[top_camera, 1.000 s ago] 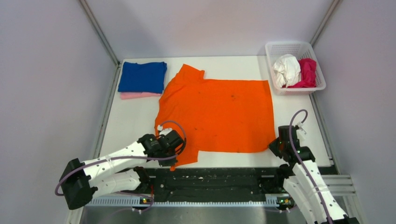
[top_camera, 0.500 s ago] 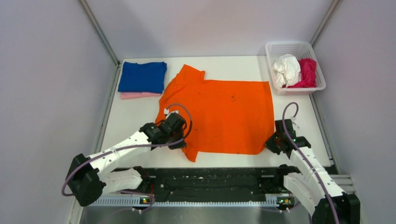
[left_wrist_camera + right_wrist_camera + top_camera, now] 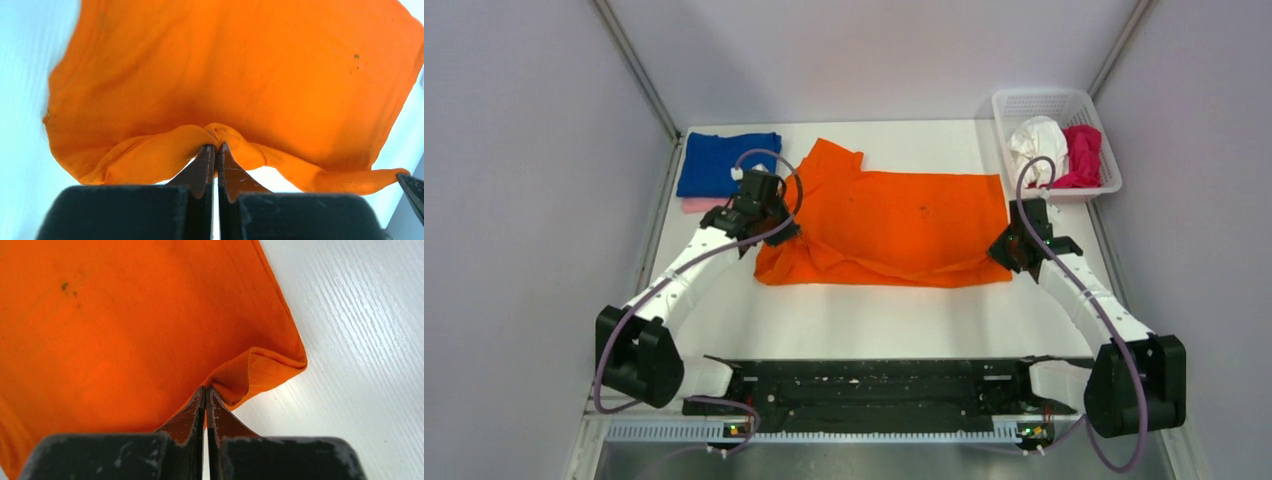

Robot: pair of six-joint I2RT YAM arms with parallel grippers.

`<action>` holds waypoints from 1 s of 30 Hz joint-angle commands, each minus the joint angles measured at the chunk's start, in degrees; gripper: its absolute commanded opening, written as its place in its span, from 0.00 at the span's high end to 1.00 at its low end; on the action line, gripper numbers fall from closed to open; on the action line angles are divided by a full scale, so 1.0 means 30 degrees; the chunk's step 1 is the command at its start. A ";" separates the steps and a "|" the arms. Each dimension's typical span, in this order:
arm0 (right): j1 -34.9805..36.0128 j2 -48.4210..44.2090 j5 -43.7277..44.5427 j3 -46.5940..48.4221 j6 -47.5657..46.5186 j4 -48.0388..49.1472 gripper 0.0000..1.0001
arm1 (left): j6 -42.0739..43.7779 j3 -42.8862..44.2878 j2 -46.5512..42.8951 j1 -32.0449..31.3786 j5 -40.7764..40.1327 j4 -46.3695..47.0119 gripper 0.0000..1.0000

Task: Fold and stack the t-shirts
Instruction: Fold the flattened tshirt in 1/3 of the way

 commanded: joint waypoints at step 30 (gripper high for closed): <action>-0.2342 0.7875 0.1165 0.6655 -0.1297 0.2484 0.15 | 0.9689 1.7820 1.5118 0.2932 0.0088 -0.5004 0.01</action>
